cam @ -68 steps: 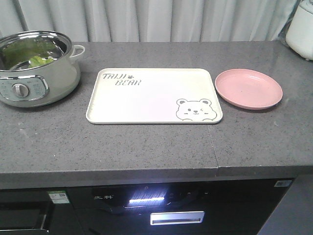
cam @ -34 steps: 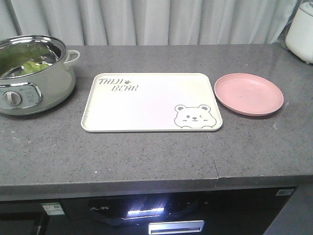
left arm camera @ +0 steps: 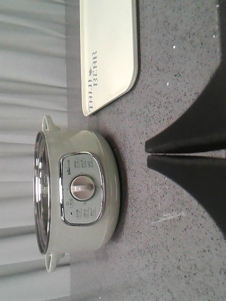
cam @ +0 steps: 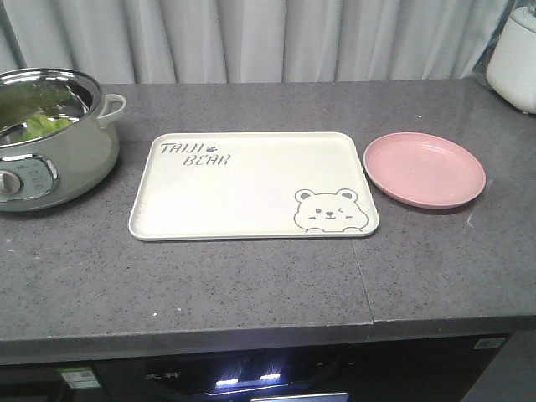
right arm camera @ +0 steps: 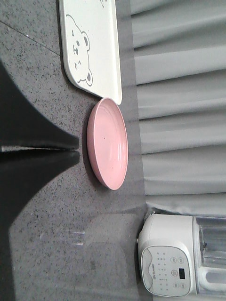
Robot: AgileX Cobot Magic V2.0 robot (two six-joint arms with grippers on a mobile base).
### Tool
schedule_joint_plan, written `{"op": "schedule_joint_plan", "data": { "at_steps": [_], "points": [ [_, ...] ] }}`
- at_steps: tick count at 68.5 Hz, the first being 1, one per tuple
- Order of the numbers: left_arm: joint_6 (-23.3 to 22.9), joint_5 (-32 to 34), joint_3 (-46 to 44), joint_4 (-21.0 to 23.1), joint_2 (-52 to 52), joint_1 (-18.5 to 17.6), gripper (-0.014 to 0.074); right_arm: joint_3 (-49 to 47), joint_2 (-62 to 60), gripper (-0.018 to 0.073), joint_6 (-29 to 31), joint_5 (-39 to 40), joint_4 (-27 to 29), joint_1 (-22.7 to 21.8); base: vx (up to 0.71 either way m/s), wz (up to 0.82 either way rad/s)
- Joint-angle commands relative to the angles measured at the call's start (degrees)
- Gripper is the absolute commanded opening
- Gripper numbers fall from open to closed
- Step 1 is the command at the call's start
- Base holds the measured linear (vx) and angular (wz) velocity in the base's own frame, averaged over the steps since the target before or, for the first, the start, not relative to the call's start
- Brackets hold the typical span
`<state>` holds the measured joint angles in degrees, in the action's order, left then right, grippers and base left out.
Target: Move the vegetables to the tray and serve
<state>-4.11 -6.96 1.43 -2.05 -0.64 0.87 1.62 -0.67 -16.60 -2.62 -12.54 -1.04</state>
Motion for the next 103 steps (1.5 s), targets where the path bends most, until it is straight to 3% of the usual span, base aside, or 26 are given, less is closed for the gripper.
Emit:
{"op": "schedule_joint_plan", "data": {
  "at_steps": [1,103],
  "points": [
    [-0.2,4.12,1.27,0.46,-0.84,0.13,-0.0006,0.86,-0.31,-0.0003,0.16,4.41,-0.23,-0.26,0.05,-0.02],
    [-0.2,4.12,1.27,0.46,-0.84,0.13,-0.0006,0.86,-0.31,-0.0003,0.16,4.33,-0.23,-0.26,0.03,0.0]
  ]
}}
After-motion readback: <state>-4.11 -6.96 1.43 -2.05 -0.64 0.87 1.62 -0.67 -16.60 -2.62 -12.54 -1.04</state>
